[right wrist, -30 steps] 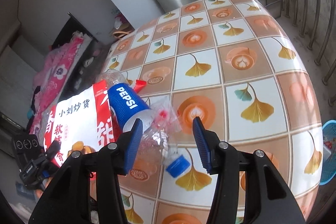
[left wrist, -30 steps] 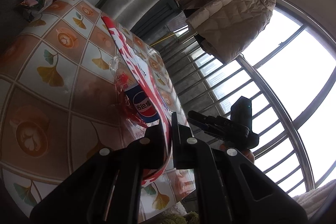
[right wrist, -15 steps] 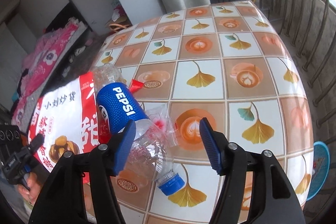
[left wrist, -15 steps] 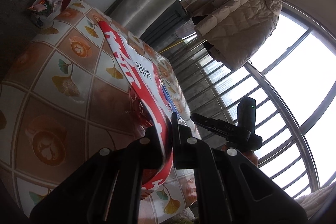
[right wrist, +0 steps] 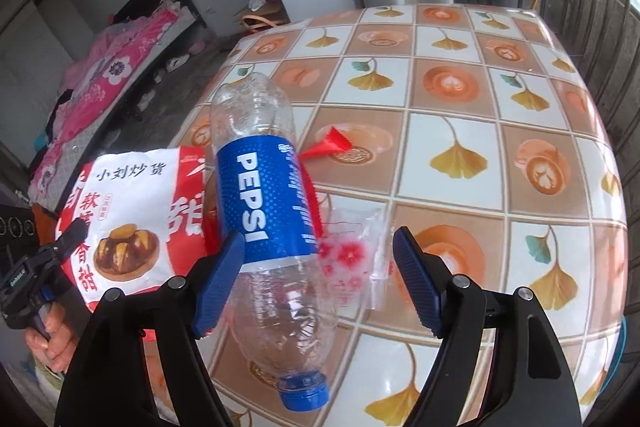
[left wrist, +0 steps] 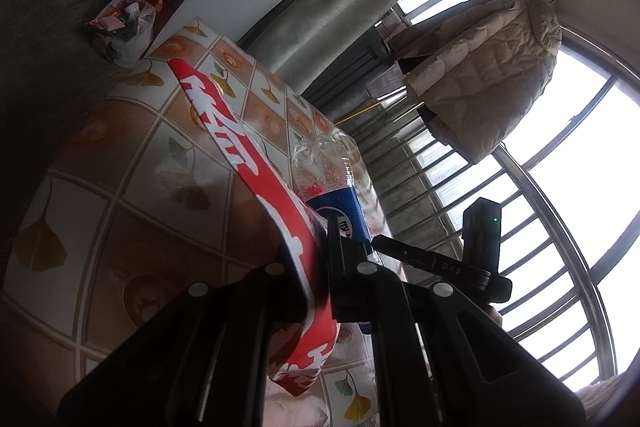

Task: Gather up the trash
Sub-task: 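Close the right tool on the Pepsi bottle and lift it while the left tool holds the snack bag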

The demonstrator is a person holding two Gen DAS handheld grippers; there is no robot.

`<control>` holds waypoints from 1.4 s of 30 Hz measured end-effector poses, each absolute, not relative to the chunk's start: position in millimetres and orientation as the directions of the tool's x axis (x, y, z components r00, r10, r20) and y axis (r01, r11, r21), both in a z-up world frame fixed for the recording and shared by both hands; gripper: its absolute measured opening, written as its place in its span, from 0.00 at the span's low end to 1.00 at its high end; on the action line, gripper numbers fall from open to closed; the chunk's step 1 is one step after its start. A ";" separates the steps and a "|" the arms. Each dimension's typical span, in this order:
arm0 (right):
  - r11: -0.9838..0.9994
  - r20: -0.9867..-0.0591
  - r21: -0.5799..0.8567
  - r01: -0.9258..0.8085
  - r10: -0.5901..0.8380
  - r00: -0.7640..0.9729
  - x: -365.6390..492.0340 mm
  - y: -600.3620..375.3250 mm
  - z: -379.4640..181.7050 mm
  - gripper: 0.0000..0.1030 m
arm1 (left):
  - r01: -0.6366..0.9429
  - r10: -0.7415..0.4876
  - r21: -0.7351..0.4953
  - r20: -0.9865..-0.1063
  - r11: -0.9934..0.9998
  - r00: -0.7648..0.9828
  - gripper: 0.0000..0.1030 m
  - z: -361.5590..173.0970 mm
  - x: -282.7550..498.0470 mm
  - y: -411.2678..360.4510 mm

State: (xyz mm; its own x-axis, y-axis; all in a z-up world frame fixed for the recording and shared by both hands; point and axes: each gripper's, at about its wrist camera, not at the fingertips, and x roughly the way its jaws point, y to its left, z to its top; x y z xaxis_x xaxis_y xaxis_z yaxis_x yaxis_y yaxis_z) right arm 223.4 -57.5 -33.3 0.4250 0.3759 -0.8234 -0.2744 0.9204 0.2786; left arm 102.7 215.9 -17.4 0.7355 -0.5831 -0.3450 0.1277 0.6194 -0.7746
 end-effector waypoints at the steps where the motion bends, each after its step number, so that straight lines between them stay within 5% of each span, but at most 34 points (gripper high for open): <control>1: 0.916 -0.824 0.290 -0.277 0.386 0.415 224.1 -56.2 -33.8 0.72 | 0.125 -0.582 -0.775 -0.346 0.619 0.736 0.05 -18.0 103.2 216.6; 10: 0.902 -0.852 0.325 -0.284 0.410 0.327 225.7 -37.9 -53.8 0.72 | 0.113 -0.578 -0.777 -0.354 0.620 0.735 0.05 -21.7 102.1 218.7; 13: 0.897 -0.850 0.350 -0.269 0.425 0.311 225.9 -37.4 -59.3 0.64 | 0.108 -0.575 -0.777 -0.357 0.621 0.736 0.05 -22.1 101.6 219.2; 25: 0.879 -0.784 0.414 -0.234 0.476 0.399 216.2 -62.6 -38.8 0.61 | 0.105 -0.570 -0.772 -0.362 0.627 0.737 0.05 -19.2 101.4 215.1; 42: 0.932 -0.831 0.359 -0.051 0.344 0.436 180.8 -131.9 -54.5 0.62 | 0.141 -0.587 -0.757 -0.360 0.638 0.725 0.05 -11.1 103.0 203.2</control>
